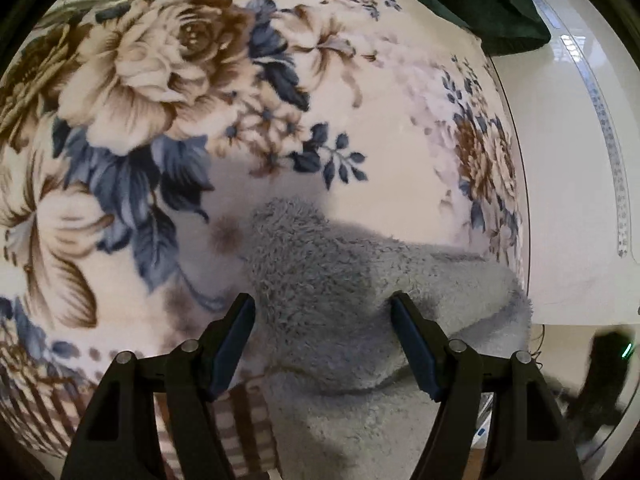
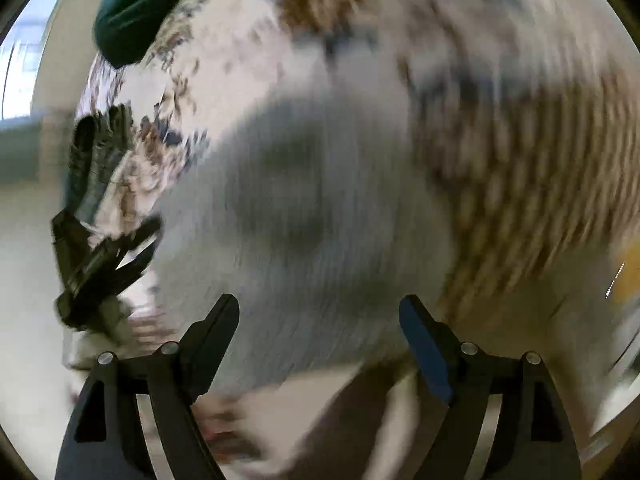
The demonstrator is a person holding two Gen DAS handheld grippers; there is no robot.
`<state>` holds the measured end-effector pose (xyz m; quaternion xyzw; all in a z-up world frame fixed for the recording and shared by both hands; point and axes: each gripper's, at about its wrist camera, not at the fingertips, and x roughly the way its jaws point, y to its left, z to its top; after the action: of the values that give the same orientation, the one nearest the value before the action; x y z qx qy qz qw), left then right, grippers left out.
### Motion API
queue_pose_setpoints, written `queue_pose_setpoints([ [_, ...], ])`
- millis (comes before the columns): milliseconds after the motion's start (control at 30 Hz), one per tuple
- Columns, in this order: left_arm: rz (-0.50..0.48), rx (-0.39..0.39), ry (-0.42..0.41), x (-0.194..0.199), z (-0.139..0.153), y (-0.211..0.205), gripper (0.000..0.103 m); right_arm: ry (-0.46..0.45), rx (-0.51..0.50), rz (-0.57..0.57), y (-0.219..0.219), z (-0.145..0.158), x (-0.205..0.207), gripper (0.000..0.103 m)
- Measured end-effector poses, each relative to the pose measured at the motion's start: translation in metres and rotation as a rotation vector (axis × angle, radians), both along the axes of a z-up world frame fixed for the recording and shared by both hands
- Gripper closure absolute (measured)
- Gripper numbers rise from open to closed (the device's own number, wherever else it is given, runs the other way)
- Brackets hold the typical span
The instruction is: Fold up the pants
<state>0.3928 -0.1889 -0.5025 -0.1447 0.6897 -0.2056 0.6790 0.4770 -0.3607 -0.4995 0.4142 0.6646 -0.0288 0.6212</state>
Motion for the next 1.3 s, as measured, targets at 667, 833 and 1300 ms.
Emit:
queue_pose_setpoints([
  [667, 0.007, -0.082, 0.05, 0.035, -0.047, 0.0, 0.055, 0.056, 0.083, -0.214, 0.088, -0.055, -0.082, 0.095],
  [833, -0.09, -0.049, -0.041, 0.024, 0.023, -0.01, 0.04, -0.041, 0.067, -0.198, 0.072, -0.019, -0.075, 0.048],
  [1300, -0.662, 0.013, -0.009, 0.018, -0.017, -0.233, 0.026, -0.099, 0.017, -0.445, -0.021, -0.057, -0.064, 0.087],
])
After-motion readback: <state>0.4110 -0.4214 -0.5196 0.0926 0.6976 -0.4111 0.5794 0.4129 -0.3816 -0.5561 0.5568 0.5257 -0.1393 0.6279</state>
